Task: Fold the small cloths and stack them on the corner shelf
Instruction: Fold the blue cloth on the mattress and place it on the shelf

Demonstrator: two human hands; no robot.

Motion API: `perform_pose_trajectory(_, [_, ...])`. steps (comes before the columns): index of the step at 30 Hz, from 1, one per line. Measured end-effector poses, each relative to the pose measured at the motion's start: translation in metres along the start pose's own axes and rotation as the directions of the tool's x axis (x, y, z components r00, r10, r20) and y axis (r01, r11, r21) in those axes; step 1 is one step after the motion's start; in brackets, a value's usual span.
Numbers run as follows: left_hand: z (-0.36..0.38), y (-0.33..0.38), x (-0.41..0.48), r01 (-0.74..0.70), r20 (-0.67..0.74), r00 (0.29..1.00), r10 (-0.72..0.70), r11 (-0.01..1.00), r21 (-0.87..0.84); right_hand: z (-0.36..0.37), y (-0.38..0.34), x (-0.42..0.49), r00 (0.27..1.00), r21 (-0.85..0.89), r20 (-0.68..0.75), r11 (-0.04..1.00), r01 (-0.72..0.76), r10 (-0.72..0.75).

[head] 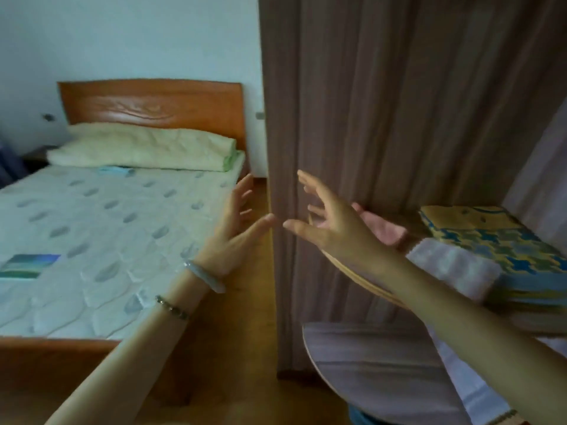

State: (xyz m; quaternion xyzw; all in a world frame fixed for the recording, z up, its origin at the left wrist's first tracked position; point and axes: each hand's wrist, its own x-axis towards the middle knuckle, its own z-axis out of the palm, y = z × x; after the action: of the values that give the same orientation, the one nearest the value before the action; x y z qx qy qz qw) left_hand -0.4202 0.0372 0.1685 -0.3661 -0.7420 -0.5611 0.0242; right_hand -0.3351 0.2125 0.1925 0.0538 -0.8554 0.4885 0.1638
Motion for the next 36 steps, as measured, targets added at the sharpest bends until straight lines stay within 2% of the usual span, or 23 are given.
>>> perform_pose_trajectory(4, [-0.098, -0.002, -0.060, 0.071, -0.152, 0.987, -0.057, 0.994, 0.087, 0.088, -0.050, 0.033, 0.977, 0.100, 0.123, 0.982, 0.163, -0.175])
perform_pose_trajectory(9, [-0.228, 0.005, -0.150, 0.159, -0.330, 0.937, -0.114, 0.981, 0.112, 0.208, -0.113, 0.052, 0.939, 0.249, 0.226, 0.947, 0.202, -0.259])
perform_pose_trajectory(13, [-0.306, 0.009, -0.216, 0.210, -0.447, 0.886, -0.122, 0.965, 0.154, 0.303, -0.162, 0.051, 0.904, 0.295, 0.254, 0.917, 0.267, -0.344])
perform_pose_trajectory(19, [-0.390, 0.003, -0.305, 0.318, -0.610, 0.782, -0.127, 0.923, 0.216, 0.431, -0.223, 0.037, 0.816, 0.412, 0.362, 0.862, 0.294, -0.451])
perform_pose_trajectory(23, [-0.439, -0.005, -0.344, 0.371, -0.727, 0.677, -0.113, 0.906, 0.205, 0.496, -0.250, 0.048, 0.761, 0.463, 0.424, 0.839, 0.284, -0.491])
perform_pose_trajectory(29, [-0.519, -0.031, -0.389, 0.447, -0.820, 0.570, -0.054, 0.858, 0.254, 0.607, -0.283, 0.086, 0.685, 0.513, 0.462, 0.800, 0.311, -0.563])
perform_pose_trajectory(36, [-0.642, -0.079, -0.413, 0.581, -0.858, 0.514, 0.005, 0.733, 0.353, 0.734, -0.322, 0.154, 0.611, 0.575, 0.463, 0.743, 0.343, -0.641])
